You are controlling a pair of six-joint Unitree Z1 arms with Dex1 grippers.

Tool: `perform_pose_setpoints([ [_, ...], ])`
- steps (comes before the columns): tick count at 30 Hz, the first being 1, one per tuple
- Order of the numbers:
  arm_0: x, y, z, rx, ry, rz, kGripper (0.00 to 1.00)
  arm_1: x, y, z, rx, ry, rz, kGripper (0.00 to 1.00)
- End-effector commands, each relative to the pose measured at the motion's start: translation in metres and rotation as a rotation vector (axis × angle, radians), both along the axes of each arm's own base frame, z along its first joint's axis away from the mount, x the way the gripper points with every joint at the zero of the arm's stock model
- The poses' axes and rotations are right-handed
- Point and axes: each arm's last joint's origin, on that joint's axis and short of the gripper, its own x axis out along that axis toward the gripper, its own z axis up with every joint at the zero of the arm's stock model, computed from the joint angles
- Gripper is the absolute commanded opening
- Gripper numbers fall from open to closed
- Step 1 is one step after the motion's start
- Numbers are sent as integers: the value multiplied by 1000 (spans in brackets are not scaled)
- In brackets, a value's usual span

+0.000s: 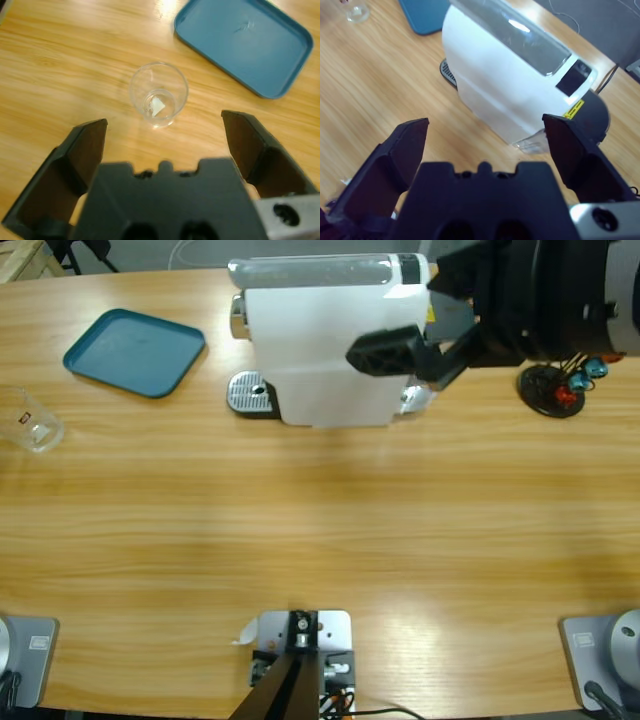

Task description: Pour coffee

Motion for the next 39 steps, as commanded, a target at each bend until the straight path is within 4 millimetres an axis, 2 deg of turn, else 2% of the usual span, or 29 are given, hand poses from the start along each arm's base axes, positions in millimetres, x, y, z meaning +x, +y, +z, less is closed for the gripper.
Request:
perform_pose_setpoints([
  [1,-9,4,-33,43,-15,-15,1000,-1,3,-19,-16,3,-7,1000],
  [10,4,0,-42,106,16,0,1000,1,5,-35,-14,3,-22,1000],
  [17,24,-4,-53,172,34,57,1000,6,13,-40,-13,2,-31,1000],
  [25,38,-9,-65,220,74,72,1000,11,22,-46,-20,2,-37,1000],
  [34,44,-9,-74,250,95,99,1000,17,31,-49,-27,6,-37,1000],
  [39,43,-8,-68,240,62,92,1000,18,34,-47,-20,3,-36,1000],
])
